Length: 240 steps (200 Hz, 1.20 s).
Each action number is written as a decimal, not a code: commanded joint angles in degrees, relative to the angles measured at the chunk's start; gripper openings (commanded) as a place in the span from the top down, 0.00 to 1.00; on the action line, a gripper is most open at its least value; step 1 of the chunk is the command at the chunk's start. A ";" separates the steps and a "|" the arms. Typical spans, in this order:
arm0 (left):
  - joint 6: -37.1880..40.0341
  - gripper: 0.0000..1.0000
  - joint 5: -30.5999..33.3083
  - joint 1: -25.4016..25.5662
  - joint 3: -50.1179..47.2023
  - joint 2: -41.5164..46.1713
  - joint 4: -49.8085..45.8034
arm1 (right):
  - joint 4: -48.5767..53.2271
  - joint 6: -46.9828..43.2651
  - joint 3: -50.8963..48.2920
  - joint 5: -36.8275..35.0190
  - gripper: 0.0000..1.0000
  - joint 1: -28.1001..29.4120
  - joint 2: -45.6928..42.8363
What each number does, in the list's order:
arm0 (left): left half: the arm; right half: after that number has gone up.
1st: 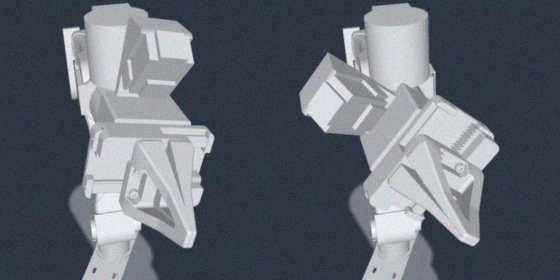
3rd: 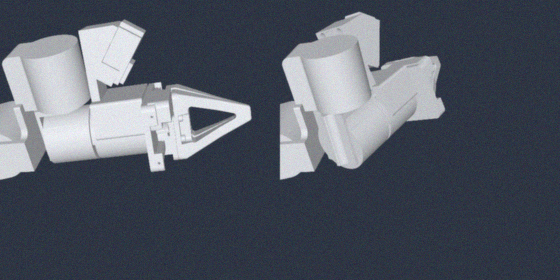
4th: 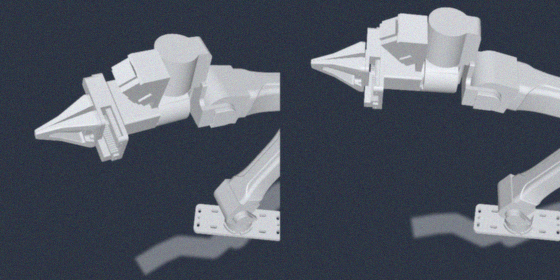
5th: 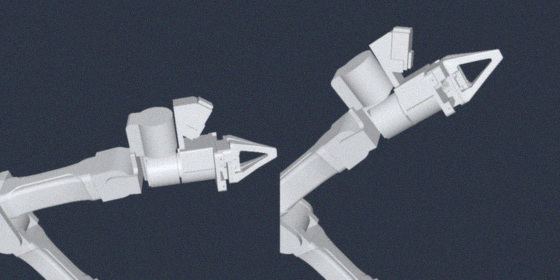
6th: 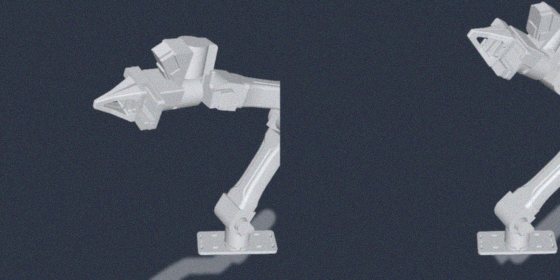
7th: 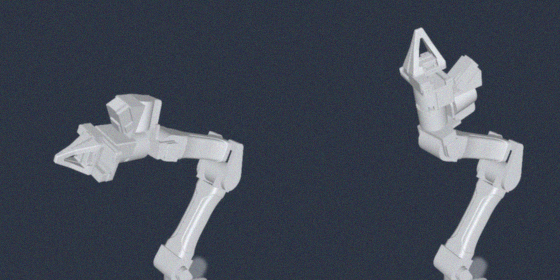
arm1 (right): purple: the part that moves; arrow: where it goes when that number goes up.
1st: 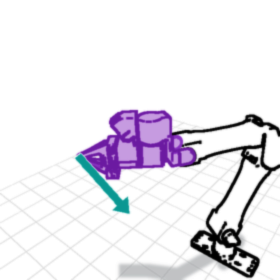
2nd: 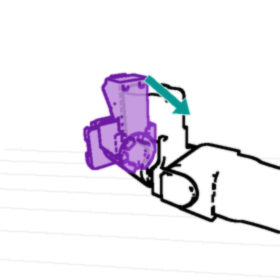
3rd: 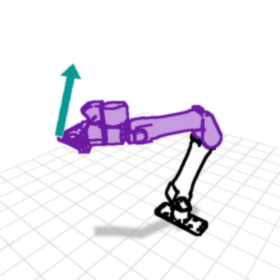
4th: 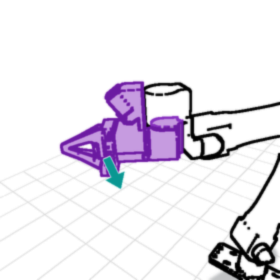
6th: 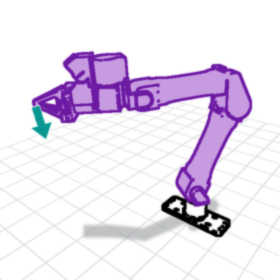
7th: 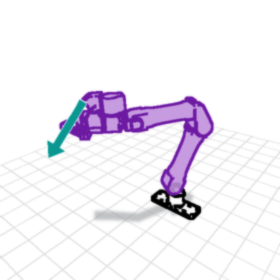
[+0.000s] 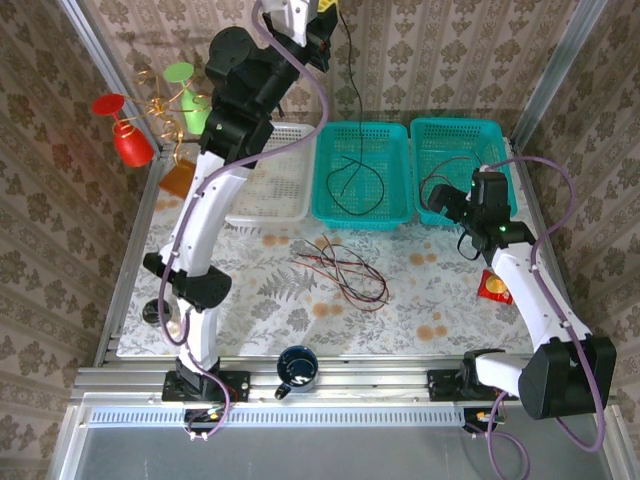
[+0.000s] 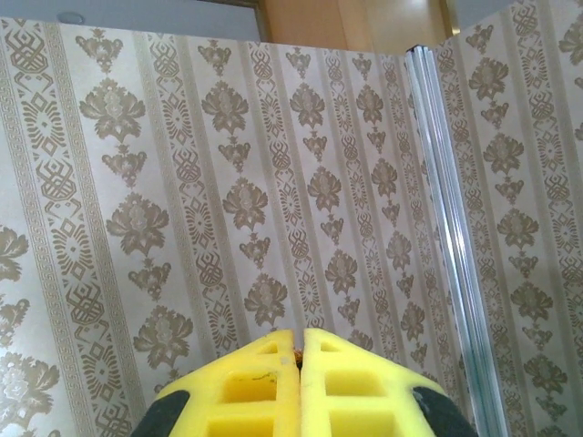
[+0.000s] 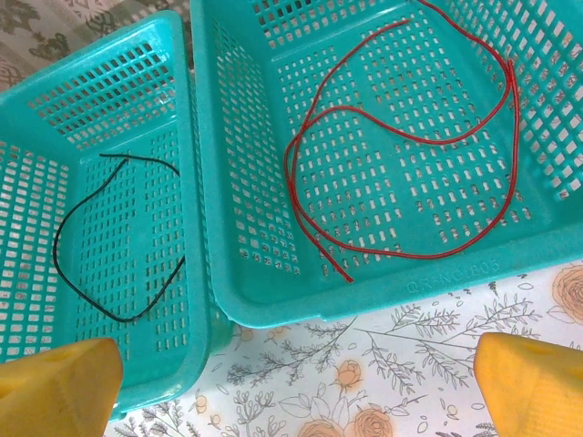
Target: Untangle the cables
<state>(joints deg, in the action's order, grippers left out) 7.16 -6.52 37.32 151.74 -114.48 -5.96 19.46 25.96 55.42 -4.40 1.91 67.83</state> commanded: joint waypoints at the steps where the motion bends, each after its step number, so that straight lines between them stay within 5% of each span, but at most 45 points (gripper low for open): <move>1: 0.00 1.00 -1.06 -2.22 -1.49 -0.97 3.18 | 0.33 0.33 -0.15 -0.82 0.00 0.07 -2.00; 49: -3.88 1.00 -2.14 -4.00 -20.60 -0.99 5.45 | 1.00 0.05 0.19 -0.49 0.00 0.02 -2.51; 97: -3.28 1.00 6.23 -1.48 -32.92 -7.25 -2.19 | 1.19 -0.11 0.03 -0.27 0.00 0.03 -2.00; 159: -12.33 1.00 -0.45 0.47 -30.04 -17.81 -19.09 | 1.29 -0.72 0.06 -0.35 0.00 0.07 -1.32; 203: -12.66 1.00 -3.67 0.80 -18.71 -27.01 -31.45 | 1.45 0.07 -0.42 0.52 0.00 0.02 -1.42; 240: -12.71 1.00 -3.22 0.82 -15.56 -30.12 -32.30 | 1.98 -0.16 -0.69 0.28 0.00 0.02 -2.26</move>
<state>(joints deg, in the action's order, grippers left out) -4.36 -8.97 38.20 133.86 -143.17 -34.39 19.88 25.74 55.42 -4.21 1.91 66.37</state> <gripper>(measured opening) 0.053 0.999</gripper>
